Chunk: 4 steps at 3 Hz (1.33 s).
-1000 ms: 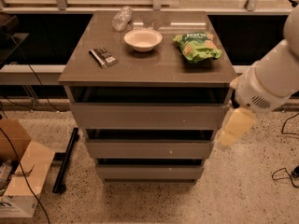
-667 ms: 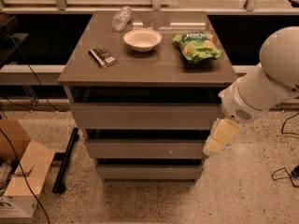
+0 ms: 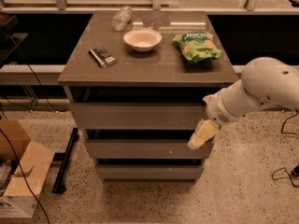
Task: Open top drawer
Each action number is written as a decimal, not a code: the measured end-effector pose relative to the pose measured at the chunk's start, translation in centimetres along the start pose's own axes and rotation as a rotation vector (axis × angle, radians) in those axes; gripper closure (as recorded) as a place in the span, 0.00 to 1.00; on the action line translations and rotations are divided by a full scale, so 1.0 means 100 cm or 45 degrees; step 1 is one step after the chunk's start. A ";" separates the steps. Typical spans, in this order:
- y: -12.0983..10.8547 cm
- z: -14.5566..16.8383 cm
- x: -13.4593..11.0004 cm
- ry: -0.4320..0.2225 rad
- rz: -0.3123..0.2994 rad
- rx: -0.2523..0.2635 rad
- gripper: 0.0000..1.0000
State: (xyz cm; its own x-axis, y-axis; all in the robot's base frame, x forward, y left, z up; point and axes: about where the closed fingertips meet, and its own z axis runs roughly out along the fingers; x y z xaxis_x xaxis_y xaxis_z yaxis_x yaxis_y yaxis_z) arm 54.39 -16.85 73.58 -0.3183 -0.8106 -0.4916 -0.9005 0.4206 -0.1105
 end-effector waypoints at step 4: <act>-0.060 0.105 -0.006 -0.122 0.074 -0.130 0.42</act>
Offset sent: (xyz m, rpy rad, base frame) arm 0.1285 0.0316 -0.1229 0.1981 0.0671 0.0024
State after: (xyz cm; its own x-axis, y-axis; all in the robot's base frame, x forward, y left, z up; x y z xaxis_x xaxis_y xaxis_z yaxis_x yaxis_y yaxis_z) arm 63.13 -14.60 65.49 -0.3450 -0.7414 -0.5756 -0.9084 0.4180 0.0061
